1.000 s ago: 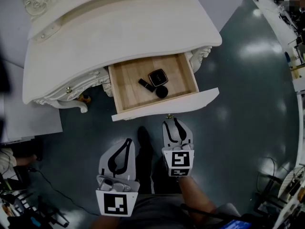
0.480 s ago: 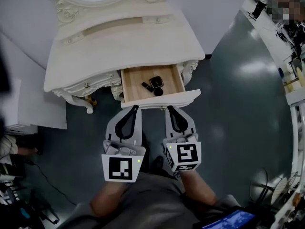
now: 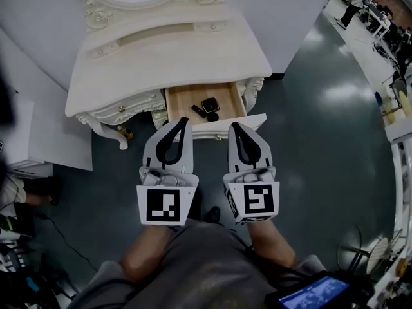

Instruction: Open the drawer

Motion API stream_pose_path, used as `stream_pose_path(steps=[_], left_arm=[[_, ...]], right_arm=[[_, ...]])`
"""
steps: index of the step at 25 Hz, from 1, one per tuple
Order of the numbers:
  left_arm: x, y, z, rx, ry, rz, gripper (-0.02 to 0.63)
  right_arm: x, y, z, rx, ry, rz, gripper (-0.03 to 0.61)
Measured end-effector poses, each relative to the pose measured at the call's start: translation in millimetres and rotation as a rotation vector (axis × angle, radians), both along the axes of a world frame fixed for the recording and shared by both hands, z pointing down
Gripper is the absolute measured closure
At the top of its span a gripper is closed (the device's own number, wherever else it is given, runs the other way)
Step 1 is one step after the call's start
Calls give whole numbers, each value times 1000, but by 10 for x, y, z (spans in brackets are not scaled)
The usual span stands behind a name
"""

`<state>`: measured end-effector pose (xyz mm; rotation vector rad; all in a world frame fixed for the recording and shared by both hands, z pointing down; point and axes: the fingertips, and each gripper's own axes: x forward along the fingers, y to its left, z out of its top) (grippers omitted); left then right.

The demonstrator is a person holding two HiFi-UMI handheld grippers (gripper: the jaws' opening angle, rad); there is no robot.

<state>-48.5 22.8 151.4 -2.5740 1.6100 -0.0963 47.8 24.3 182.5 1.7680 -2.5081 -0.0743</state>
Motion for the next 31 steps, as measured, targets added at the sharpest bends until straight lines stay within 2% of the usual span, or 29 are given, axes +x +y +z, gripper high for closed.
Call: stream_pose_path(steps=[11, 31], left_arm=[[38, -31, 62, 3, -14, 6, 598], [27, -175, 48, 11, -11, 46, 598]], right_arm=[[-12, -26, 72, -10, -14, -21, 566], [-12, -160, 97, -22, -9, 17, 566]])
